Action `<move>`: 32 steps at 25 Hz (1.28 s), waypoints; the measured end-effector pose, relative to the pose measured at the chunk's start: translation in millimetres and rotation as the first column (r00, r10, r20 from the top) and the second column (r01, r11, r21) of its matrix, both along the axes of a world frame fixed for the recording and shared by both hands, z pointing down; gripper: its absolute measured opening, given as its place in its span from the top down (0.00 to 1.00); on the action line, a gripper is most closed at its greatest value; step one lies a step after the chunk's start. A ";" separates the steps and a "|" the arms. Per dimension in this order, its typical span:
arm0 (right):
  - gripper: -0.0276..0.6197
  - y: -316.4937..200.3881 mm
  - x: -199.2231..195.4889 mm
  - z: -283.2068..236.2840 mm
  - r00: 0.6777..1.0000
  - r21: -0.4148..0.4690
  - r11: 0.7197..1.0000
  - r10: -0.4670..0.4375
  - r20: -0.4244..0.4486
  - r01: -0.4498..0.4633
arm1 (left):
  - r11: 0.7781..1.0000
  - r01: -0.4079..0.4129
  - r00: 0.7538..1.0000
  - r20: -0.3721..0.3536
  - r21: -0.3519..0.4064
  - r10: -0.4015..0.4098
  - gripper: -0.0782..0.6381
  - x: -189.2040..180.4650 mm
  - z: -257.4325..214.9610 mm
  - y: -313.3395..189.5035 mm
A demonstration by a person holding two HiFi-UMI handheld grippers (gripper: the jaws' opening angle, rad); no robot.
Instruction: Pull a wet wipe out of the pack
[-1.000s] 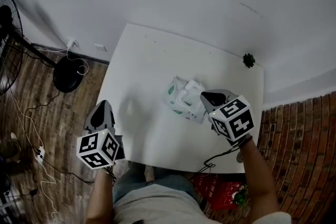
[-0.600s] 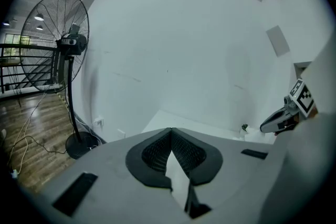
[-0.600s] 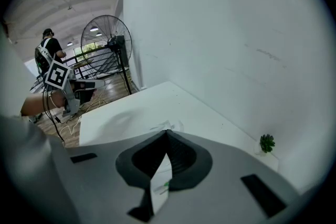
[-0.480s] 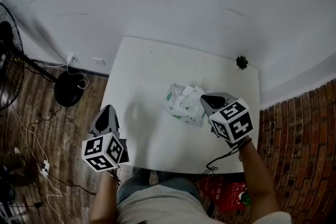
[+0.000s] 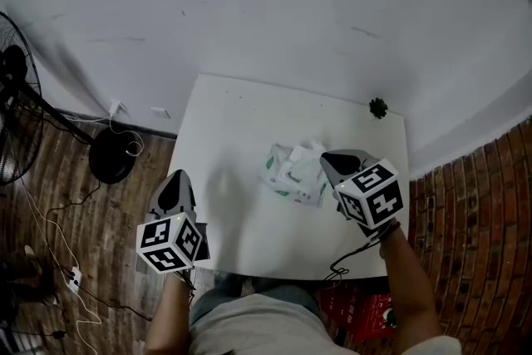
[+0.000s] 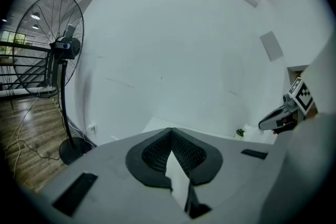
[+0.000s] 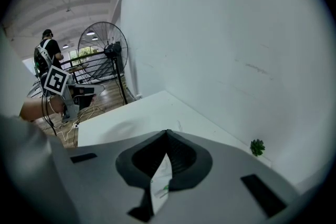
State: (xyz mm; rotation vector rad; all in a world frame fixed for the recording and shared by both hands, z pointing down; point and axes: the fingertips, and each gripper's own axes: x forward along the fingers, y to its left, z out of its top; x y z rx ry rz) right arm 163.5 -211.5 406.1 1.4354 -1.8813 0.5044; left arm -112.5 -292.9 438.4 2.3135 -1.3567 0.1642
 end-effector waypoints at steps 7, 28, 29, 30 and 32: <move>0.96 2.5 5.8 -25.7 0.998 0.088 0.994 0.061 0.008 -0.061 | 0.999 -0.035 0.999 -0.011 0.037 0.035 0.89 8.3 -17.8 -5.7; 0.96 92.2 65.8 -135.3 0.835 0.575 0.612 0.473 0.283 -0.542 | 0.942 -0.270 0.956 -0.061 0.199 0.287 0.89 116.1 -105.0 -25.3; 0.96 97.9 67.5 -134.3 0.824 0.579 0.596 0.486 0.292 -0.557 | 0.939 -0.279 0.953 -0.061 0.202 0.297 0.89 120.8 -107.2 -24.5; 0.96 103.2 69.4 -132.9 0.813 0.581 0.579 0.498 0.302 -0.571 | 0.935 -0.289 0.950 -0.060 0.205 0.307 0.89 125.4 -109.1 -23.3; 0.96 112.9 73.2 -129.2 0.791 0.584 0.549 0.522 0.320 -0.598 | 0.928 -0.309 0.944 -0.054 0.210 0.326 0.89 133.4 -111.6 -20.1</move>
